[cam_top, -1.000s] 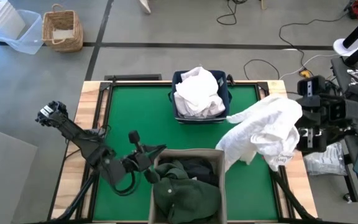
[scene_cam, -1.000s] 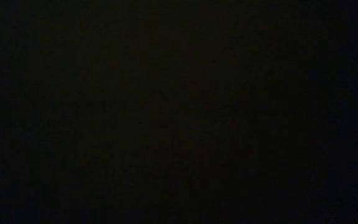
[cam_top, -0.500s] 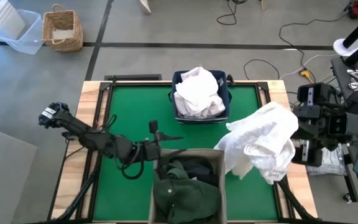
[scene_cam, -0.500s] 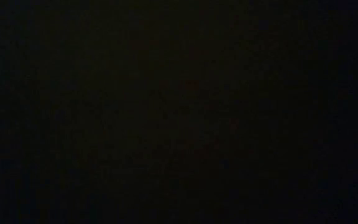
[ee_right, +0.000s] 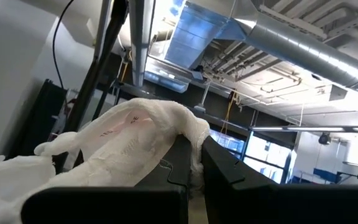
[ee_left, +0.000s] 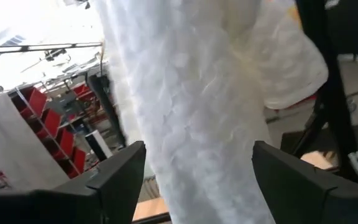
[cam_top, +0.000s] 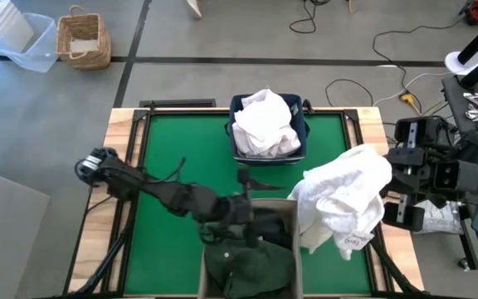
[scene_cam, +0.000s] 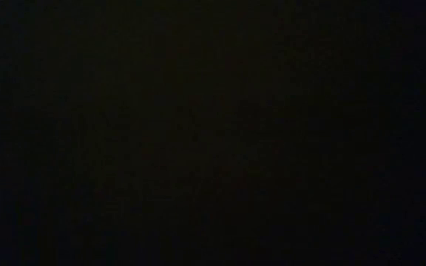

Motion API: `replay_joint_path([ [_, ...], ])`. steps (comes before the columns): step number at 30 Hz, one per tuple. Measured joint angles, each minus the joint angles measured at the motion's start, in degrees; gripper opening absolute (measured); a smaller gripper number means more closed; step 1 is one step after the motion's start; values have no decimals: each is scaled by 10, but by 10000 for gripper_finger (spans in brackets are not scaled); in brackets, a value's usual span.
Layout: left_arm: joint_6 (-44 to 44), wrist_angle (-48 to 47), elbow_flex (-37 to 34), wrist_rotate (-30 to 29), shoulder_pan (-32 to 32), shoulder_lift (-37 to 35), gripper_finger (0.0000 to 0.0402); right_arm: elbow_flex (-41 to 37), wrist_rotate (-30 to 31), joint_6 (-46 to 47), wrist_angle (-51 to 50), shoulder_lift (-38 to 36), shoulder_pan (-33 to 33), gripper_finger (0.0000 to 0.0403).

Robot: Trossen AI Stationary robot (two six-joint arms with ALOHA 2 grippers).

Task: Sort clothes
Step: Put the white shirt into the blue laundry bin

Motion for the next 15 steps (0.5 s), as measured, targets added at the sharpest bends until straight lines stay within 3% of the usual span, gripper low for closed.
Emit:
replay_joint_path([
  [15,1,-157,310,49,48,191,272,0,18,28,-49,-2,0,13],
])
